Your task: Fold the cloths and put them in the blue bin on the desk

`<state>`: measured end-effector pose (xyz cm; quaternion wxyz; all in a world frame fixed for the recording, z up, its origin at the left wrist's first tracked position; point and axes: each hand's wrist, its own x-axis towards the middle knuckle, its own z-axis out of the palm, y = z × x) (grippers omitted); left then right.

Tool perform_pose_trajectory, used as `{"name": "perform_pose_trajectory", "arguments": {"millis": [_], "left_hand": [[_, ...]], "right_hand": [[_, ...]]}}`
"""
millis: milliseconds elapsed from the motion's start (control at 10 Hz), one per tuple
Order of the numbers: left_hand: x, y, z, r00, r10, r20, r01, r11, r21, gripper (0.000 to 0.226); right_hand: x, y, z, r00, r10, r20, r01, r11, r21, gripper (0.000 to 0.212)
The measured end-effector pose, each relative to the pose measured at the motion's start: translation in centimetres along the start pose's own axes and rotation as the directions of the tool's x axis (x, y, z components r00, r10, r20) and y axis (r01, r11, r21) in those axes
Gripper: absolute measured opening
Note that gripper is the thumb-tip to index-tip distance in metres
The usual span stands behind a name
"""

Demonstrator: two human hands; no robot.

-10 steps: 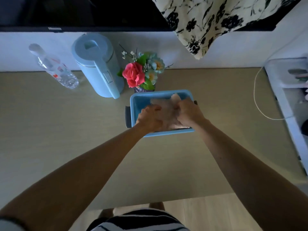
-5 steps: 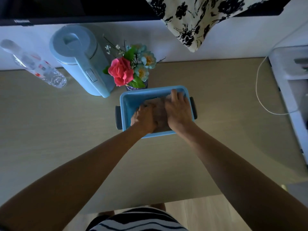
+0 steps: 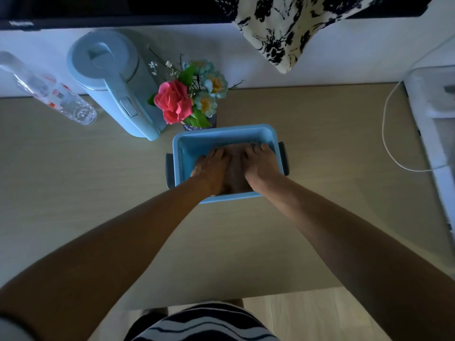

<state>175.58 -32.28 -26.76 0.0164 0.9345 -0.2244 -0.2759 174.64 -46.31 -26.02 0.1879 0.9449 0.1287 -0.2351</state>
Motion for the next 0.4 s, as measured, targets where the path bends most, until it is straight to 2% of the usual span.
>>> {"name": "perform_pose_trajectory", "arguments": {"millis": [100,200,300,400], "left_hand": [[-0.3,0.2,-0.6,0.999,-0.006,0.037,0.007,1.000,-0.026,0.091],[-1.5,0.3,-1.6,0.998,-0.062,0.002,0.062,0.985,-0.161,0.087],[-4.2,-0.2,-2.4,0.977,-0.129,-0.171,0.041,0.895,-0.444,0.076],[-8.6,0.0,-3.3,0.892,-0.313,-0.325,0.039,0.771,-0.635,0.061]], "right_hand": [[0.2,0.4,-0.1,0.999,-0.024,0.035,0.025,1.000,-0.012,0.055],[-0.2,1.0,-1.2,0.998,-0.049,0.037,0.046,0.996,0.081,0.056],[-1.6,2.2,-3.7,0.998,-0.058,-0.021,0.061,0.954,0.295,0.055],[-4.2,2.7,-5.8,0.993,0.028,-0.117,0.036,0.861,0.507,0.057]]}}
